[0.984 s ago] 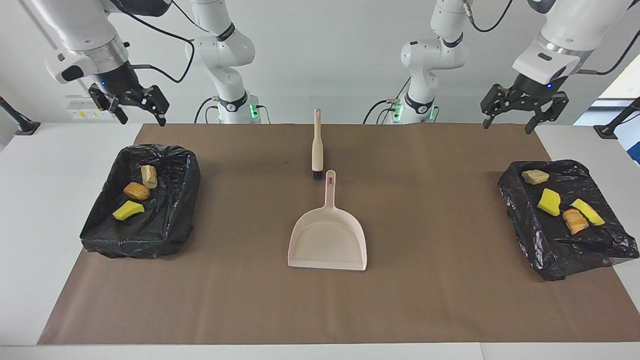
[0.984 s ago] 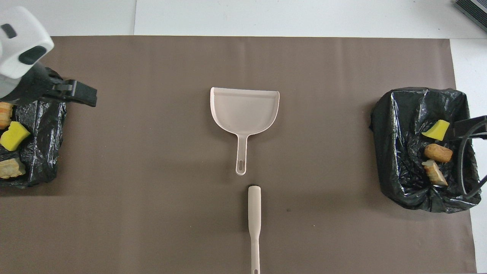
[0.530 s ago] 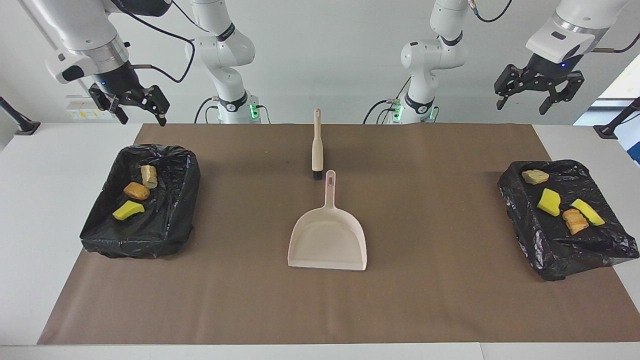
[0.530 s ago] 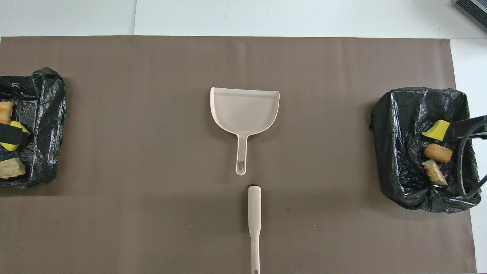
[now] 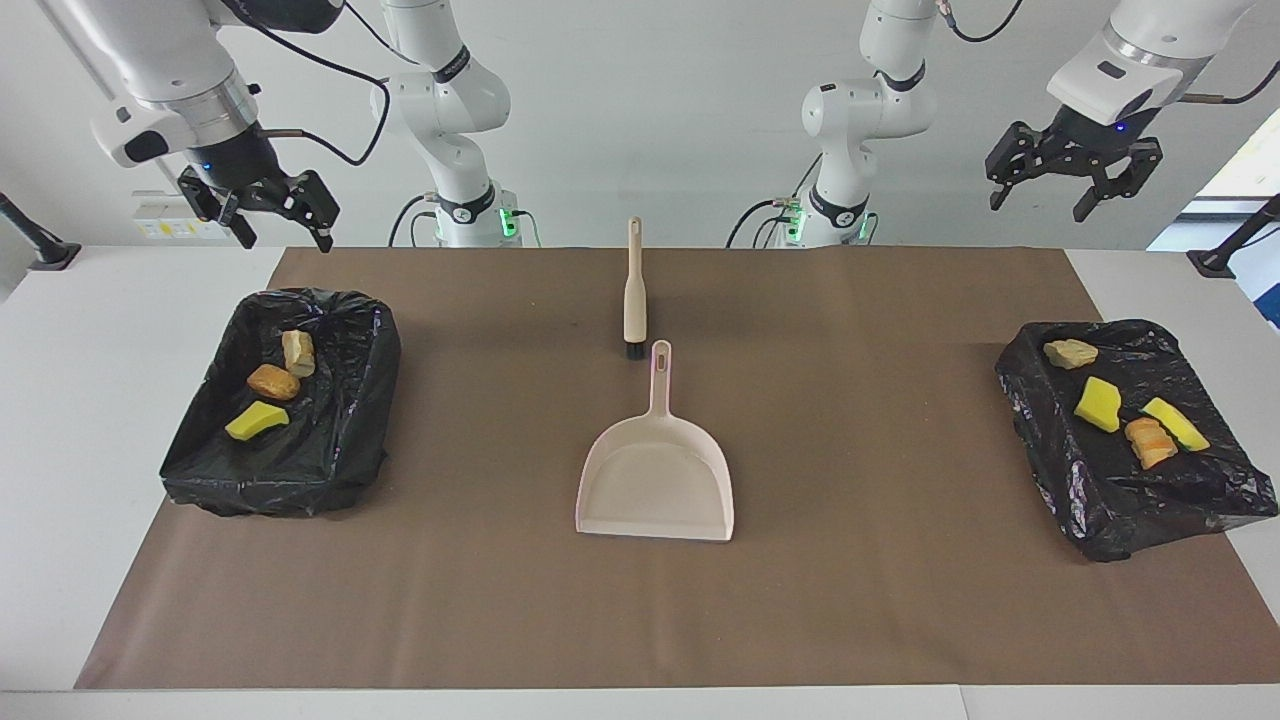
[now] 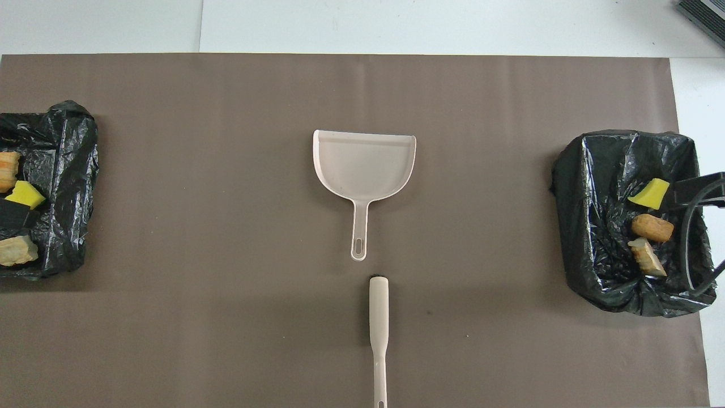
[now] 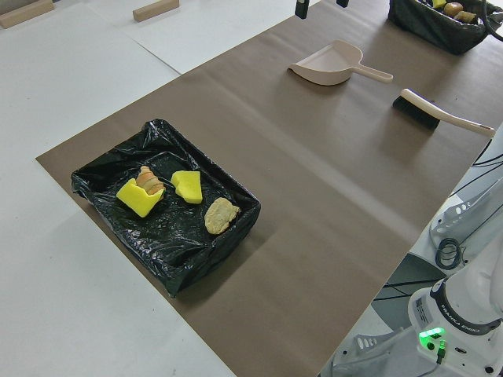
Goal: Sweep and dump trash in bin
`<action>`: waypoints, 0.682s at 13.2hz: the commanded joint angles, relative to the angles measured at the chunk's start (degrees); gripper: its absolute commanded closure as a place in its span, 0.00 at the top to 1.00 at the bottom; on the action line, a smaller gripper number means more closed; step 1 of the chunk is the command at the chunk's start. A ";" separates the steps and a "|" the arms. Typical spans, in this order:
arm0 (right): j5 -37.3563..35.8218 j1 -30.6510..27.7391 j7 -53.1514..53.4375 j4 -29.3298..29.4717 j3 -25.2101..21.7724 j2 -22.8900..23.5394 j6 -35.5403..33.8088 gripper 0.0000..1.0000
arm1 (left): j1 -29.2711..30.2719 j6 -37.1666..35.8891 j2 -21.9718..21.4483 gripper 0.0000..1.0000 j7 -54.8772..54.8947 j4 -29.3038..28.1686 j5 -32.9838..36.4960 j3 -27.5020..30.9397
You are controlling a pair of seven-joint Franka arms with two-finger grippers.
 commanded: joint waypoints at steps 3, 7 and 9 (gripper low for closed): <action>0.45 -0.77 -1.46 -0.44 0.43 -0.73 -0.59 1.00 | 1.46 1.05 -2.13 1.00 1.68 -3.30 -0.38 0.14; 0.45 -0.77 -1.46 -0.44 0.43 -0.73 -0.59 1.00 | 1.46 3.42 -5.03 1.00 0.89 -8.31 -1.44 0.05; 0.45 -0.77 -1.46 -0.44 0.43 -0.73 -0.59 1.00 | 1.11 3.43 -5.12 1.00 0.98 -8.40 -1.35 -0.04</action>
